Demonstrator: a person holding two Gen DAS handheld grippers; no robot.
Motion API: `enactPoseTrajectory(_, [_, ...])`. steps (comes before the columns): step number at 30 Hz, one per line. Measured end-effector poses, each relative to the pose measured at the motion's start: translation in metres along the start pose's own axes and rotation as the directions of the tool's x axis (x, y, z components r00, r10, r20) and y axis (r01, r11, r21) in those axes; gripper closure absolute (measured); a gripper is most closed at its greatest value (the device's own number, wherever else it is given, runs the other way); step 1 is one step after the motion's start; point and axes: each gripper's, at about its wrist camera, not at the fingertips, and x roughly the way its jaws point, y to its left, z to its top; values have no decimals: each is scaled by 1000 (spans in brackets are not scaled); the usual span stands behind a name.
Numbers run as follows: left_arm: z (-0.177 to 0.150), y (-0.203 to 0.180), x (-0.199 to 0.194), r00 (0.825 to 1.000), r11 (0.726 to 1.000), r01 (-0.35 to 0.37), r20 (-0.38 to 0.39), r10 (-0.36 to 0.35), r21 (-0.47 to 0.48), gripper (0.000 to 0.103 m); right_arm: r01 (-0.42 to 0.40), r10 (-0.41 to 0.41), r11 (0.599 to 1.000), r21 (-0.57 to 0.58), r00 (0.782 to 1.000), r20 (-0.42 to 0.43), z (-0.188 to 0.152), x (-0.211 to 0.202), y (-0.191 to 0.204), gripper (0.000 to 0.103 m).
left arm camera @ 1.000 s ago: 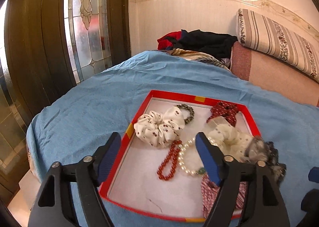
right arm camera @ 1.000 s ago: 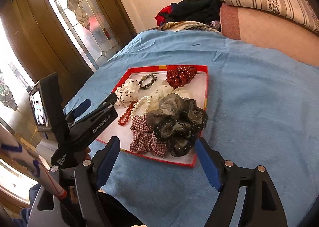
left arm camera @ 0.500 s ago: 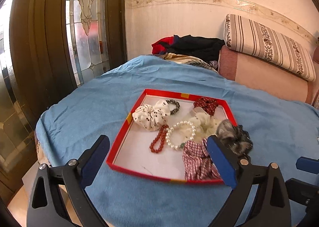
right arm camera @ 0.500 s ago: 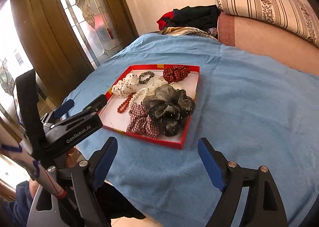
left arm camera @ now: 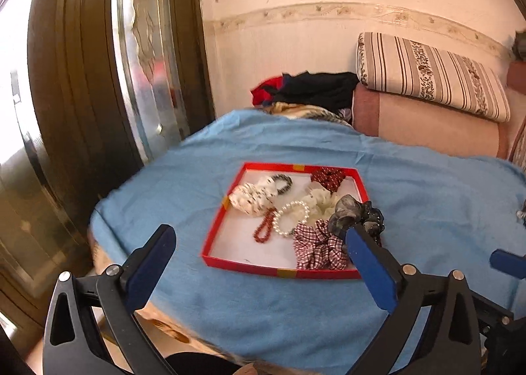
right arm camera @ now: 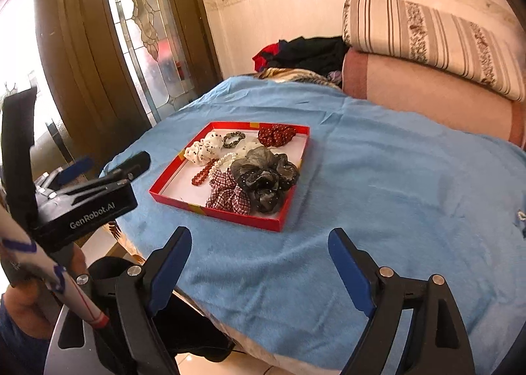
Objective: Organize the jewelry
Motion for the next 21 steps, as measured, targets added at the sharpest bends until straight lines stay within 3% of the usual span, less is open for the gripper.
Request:
enactPoseTrajectory(4, [-1,-1,-29,998,1000,13,56,-11,-23,0,18,-17,999,-37,999,29,-10,-17,5,13])
enactPoseTrajectory(7, [1,-2,-37,998,999,16,55,-13,-46,0,47,-44,997,-58,997,57,-11,-28,7,11])
enactPoseTrajectory(12, [4,-5,-29,998,997,66,22,-65,-48,0,82,-76,995,-65,993,90,-8,-41,9,9])
enactPoseTrajectory(21, [-1,-1,-11,998,995,57,-13,-58,-80,0,98,-93,992,-76,993,66,-5,-31,12,9])
